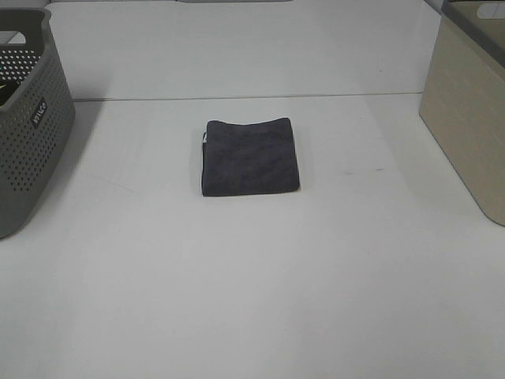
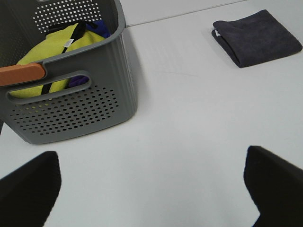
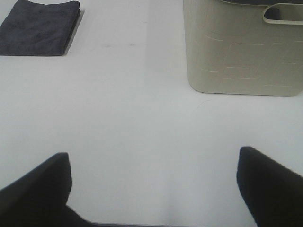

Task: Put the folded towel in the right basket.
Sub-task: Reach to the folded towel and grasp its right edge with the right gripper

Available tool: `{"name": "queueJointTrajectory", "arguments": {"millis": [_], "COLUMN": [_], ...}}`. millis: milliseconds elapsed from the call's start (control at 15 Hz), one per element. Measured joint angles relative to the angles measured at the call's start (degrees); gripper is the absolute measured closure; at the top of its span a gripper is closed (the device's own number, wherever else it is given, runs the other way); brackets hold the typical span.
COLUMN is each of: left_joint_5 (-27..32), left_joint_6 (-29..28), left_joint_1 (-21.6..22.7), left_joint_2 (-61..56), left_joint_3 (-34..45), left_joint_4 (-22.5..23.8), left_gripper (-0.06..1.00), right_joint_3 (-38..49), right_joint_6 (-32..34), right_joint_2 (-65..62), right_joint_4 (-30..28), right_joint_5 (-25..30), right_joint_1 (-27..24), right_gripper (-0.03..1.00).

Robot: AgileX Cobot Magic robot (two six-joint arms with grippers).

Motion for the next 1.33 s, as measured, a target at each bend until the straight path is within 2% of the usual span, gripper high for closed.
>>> {"name": "queueJointTrajectory", "arguments": {"millis": [333, 533, 600, 933, 1133, 1333], "left_joint_5": [0.0, 0.0, 0.0, 0.0, 0.0, 0.0], "left_joint_6": [0.0, 0.0, 0.0, 0.0, 0.0, 0.0], "left_joint_1": [0.0, 0.0, 0.0, 0.0, 0.0, 0.0], "left_joint_2": [0.0, 0.0, 0.0, 0.0, 0.0, 0.0], "left_joint_3": [0.0, 0.0, 0.0, 0.0, 0.0, 0.0], "left_joint_4": [0.0, 0.0, 0.0, 0.0, 0.0, 0.0], "left_gripper": [-0.04, -0.04, -0.04, -0.04, -0.04, -0.04], "right_joint_3": [0.0, -1.26, -2.06, -9.17, -17.93, -29.39], "right_joint_6": [0.23, 1.55, 1.66, 1.89, 1.89, -1.72], "right_joint_2": [0.11, 3.9, 8.65, 29.68, 45.03, 62.68], "right_joint_4": [0.0, 0.0, 0.0, 1.43, 4.3, 11.8], "right_joint_5": [-0.11, -4.81, -9.45, -19.02, -21.14, -21.08], "right_joint_1": [0.0, 0.0, 0.0, 0.0, 0.0, 0.0], "right_gripper": [0.1, 0.14, 0.15, 0.16, 0.16, 0.16]}}
